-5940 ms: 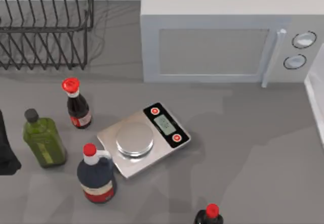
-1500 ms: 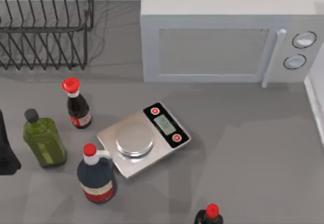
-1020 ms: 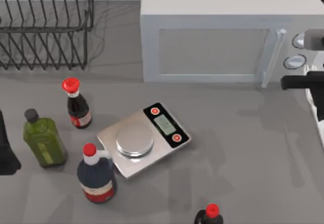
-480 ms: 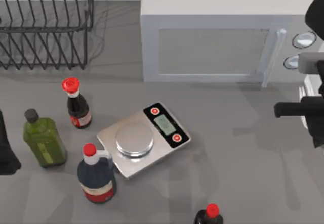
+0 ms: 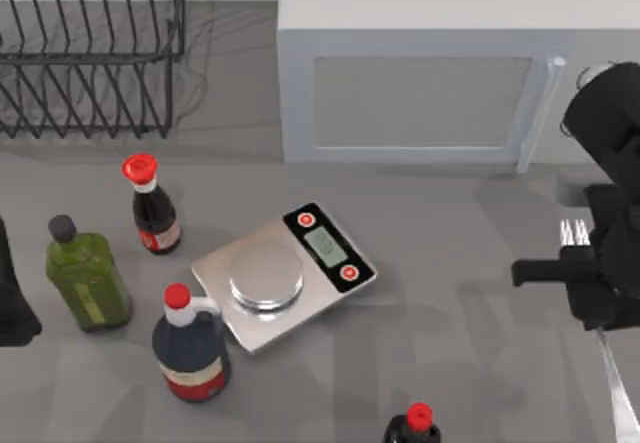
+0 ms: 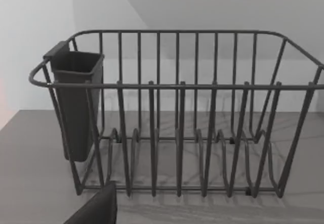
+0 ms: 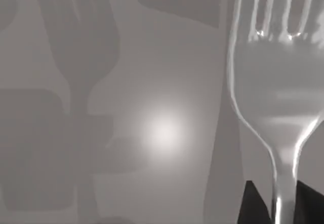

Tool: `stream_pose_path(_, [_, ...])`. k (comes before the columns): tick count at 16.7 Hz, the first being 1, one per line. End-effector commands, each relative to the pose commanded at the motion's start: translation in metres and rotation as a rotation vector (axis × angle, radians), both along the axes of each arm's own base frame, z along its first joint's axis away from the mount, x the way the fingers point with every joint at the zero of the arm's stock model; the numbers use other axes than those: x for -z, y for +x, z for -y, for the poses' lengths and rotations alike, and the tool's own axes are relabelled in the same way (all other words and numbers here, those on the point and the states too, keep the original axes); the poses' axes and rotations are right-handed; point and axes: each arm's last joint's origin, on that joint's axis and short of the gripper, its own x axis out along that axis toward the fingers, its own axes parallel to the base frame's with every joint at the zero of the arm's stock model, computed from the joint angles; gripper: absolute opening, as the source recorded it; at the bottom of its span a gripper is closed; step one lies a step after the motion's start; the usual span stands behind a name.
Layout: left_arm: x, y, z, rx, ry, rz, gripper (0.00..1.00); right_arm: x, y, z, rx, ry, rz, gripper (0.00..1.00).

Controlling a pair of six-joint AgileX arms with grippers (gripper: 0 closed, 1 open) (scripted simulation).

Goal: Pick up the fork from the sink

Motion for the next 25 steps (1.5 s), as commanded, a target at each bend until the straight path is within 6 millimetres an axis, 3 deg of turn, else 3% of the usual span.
stream_pose_path(3, [0.0,0.0,0.0,0.0,0.0,0.0,1.0,0.027,-0.005,0.001,-0.001,-0.005,-0.011,0.0])
stream_pose_path(8, [0.0,0.0,0.0,0.0,0.0,0.0,1.0,0.031,-0.006,0.002,-0.002,-0.005,-0.015,0.0])
stream_pose_path(21, [0.0,0.0,0.0,0.0,0.0,0.0,1.0,0.031,-0.006,0.002,-0.002,-0.005,-0.015,0.98])
stream_pose_path(25, [0.0,0.0,0.0,0.0,0.0,0.0,1.0,0.031,-0.006,0.002,-0.002,-0.005,-0.015,1.0])
